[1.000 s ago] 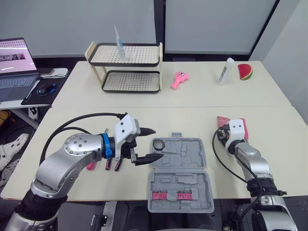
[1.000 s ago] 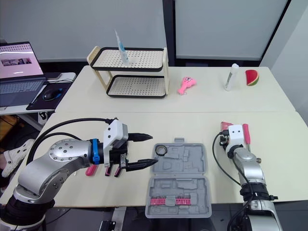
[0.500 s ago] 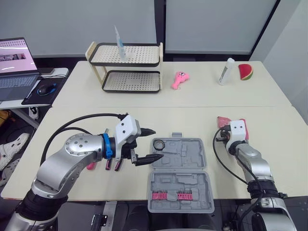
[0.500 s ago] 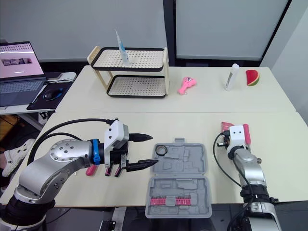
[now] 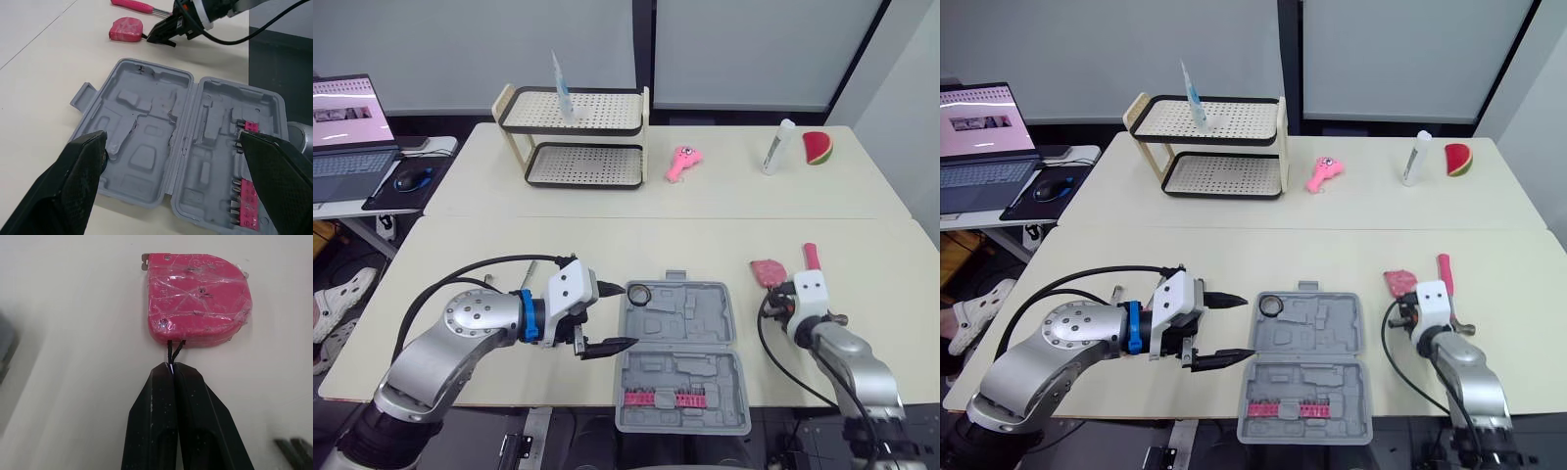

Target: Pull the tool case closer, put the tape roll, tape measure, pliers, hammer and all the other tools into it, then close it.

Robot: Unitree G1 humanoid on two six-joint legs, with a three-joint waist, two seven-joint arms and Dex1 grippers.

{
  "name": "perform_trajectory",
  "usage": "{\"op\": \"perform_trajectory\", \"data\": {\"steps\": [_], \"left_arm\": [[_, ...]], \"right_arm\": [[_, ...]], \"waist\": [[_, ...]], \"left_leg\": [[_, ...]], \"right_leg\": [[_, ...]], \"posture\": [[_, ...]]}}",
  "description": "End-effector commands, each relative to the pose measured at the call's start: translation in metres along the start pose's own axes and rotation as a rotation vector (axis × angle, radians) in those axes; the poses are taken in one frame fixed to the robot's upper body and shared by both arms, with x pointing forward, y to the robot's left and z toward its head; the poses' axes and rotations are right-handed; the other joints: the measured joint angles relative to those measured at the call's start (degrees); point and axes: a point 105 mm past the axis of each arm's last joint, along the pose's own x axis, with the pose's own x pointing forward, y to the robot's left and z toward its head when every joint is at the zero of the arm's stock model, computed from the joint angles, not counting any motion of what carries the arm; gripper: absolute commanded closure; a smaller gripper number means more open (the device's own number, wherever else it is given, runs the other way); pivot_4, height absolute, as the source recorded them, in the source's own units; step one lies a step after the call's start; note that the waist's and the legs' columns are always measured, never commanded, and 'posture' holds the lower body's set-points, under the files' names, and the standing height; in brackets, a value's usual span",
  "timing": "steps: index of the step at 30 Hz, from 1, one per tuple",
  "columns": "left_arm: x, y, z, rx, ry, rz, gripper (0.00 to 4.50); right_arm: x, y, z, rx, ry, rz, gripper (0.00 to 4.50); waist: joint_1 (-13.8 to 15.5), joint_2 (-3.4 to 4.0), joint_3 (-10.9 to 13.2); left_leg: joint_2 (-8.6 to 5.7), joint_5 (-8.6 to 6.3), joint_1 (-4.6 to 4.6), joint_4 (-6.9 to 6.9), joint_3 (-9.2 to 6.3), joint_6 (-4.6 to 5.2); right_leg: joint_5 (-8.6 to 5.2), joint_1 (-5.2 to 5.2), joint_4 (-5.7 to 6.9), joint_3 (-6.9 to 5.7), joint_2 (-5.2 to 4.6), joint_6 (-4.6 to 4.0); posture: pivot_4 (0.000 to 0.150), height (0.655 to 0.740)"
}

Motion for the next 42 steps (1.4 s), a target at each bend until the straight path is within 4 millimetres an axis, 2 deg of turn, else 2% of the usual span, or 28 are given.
{"op": "perform_trajectory", "data": {"steps": [1,8,12,16,19,24,26,33,36,40,42], "left_arm": [[-0.002,-0.008,0.003,0.058,0.004,-0.031,0.00],[-0.002,-0.016,-0.003,0.058,0.014,-0.072,0.00],[-0.003,-0.020,-0.003,0.058,0.013,-0.089,0.00],[-0.002,-0.024,-0.003,0.056,0.009,-0.106,0.00],[-0.002,-0.025,-0.004,0.054,0.008,-0.106,0.00],[-0.001,-0.025,-0.004,0.052,0.003,-0.099,0.00],[-0.001,-0.025,-0.004,0.053,0.001,-0.094,0.00],[0.001,-0.023,0.004,0.035,-0.045,-0.073,0.00],[0.004,-0.024,0.014,0.033,-0.089,-0.092,0.00],[0.005,-0.024,0.016,0.040,-0.094,-0.106,0.00],[0.006,-0.023,0.019,0.042,-0.095,-0.109,0.00]], "right_arm": [[-0.019,0.004,-0.008,0.007,0.035,0.032,4.49],[-0.054,0.011,-0.035,0.000,0.124,0.059,4.49],[-0.065,0.017,-0.046,0.000,0.165,0.077,4.49],[-0.079,0.033,-0.058,0.003,0.222,0.145,4.49],[-0.080,0.034,-0.057,-0.019,0.213,0.151,4.49],[-0.076,0.021,-0.041,-0.048,0.130,0.084,4.49],[-0.075,0.016,-0.038,-0.041,0.119,0.071,3.94],[-0.069,0.012,-0.023,-0.072,0.034,0.066,2.83],[-0.060,0.012,-0.020,-0.078,0.027,0.067,2.36],[-0.049,0.008,-0.019,-0.078,0.032,0.050,1.58],[-0.044,0.006,-0.021,-0.078,0.046,0.048,1.58]], "waist": [[-0.01,0.00,0.00],[0.01,0.00,0.00],[0.00,0.00,0.00],[0.02,-0.01,0.00],[0.00,-0.01,0.00],[0.00,-0.01,0.01],[0.00,-0.01,0.01],[0.00,0.01,0.02],[-0.01,0.00,0.03],[-0.03,0.01,0.04],[-0.01,0.01,0.04]], "left_leg": [[0.00,0.00,0.00,-0.01,0.00,0.00],[0.00,-0.01,-0.01,-0.02,-0.02,0.01],[0.00,-0.01,0.00,-0.03,-0.03,0.02],[0.00,-0.01,-0.01,-0.03,-0.06,0.02],[0.01,-0.01,0.00,-0.04,-0.08,0.02],[0.01,-0.01,0.00,-0.04,-0.08,0.02],[0.00,-0.01,0.00,-0.04,-0.07,0.02],[0.00,-0.01,-0.01,-0.04,-0.06,0.02],[0.00,-0.01,-0.01,-0.03,-0.06,0.02],[0.00,-0.01,0.00,-0.04,-0.05,0.02],[0.00,-0.01,-0.01,-0.03,-0.04,0.01]], "right_leg": [[0.00,0.00,0.00,0.00,0.00,0.00],[0.00,0.01,-0.02,0.01,-0.01,0.00],[-0.01,0.01,-0.02,0.02,-0.01,0.01],[-0.01,0.03,-0.05,0.02,-0.01,0.01],[-0.01,0.03,-0.05,0.02,-0.01,0.01],[-0.01,0.03,-0.05,0.02,0.00,0.01],[-0.01,0.03,-0.05,0.01,0.00,0.01],[-0.01,0.03,-0.05,0.01,0.00,0.01],[-0.01,0.03,-0.05,0.01,0.00,0.01],[-0.01,0.02,-0.04,0.00,0.01,0.01],[-0.01,0.01,-0.04,0.00,0.01,0.01]], "posture": [[0.150,0.7290],[0.150,0.7290],[0.150,0.7290],[0.150,0.7290],[0.150,0.7290],[0.150,0.7290],[0.150,0.7290],[0.150,0.7290],[0.150,0.7290],[0.150,0.7290],[0.150,0.7290]]}}
